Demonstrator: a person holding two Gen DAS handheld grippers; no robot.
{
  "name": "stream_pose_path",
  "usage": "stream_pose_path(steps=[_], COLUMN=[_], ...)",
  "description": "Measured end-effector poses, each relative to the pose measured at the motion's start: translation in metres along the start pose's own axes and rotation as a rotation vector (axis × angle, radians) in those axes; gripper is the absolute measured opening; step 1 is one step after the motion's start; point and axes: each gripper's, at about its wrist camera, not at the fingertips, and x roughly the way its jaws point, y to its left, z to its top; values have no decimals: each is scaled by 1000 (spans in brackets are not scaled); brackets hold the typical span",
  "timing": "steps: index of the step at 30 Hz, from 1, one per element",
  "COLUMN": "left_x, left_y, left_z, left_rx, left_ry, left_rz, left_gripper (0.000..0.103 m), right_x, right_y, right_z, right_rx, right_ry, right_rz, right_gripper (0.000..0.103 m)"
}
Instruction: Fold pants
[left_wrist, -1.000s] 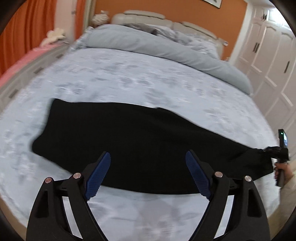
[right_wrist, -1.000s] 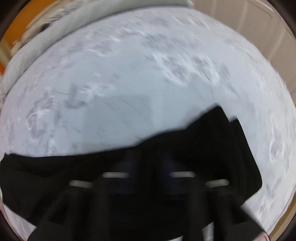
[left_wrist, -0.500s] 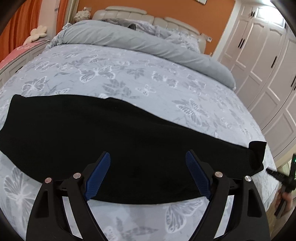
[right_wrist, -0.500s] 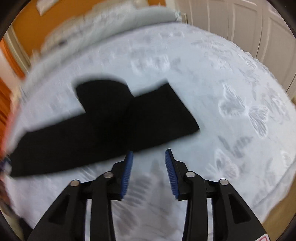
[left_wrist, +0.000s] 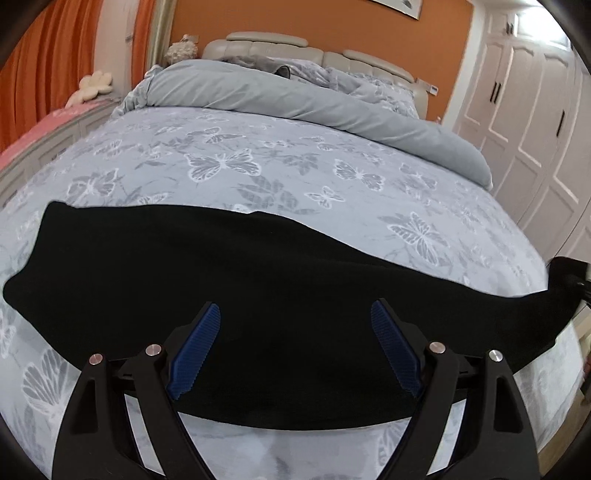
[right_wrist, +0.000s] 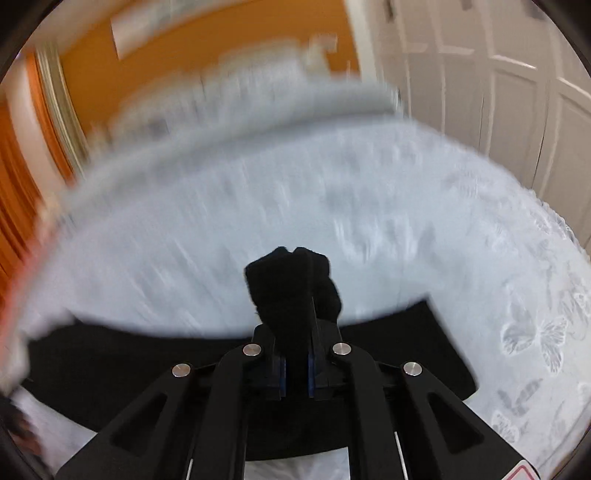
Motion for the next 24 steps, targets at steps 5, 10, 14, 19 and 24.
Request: stream_pose_path(steps=[5, 10, 14, 19, 24], left_x=[8, 8, 14, 16, 13], left_y=[-5, -13, -13, -7, 21], left_z=[-1, -6, -4, -1, 9], left_rx=[11, 56, 42, 48, -43], left_ry=[30, 16, 21, 15, -1], left_rz=[-20, 3, -7, 30, 61], left_gripper=[82, 87, 88, 88, 88], right_x=[59, 25, 52, 113, 84], right_y=[-107, -125, -90, -60, -51], right_z=[-46, -44, -18, -24, 5], right_rx=[126, 213, 6, -128, -174], right_ry=[308, 173, 201, 347, 196], right_rz=[-167, -70, -113, -105, -148], right_gripper=[33, 66, 70, 6, 6])
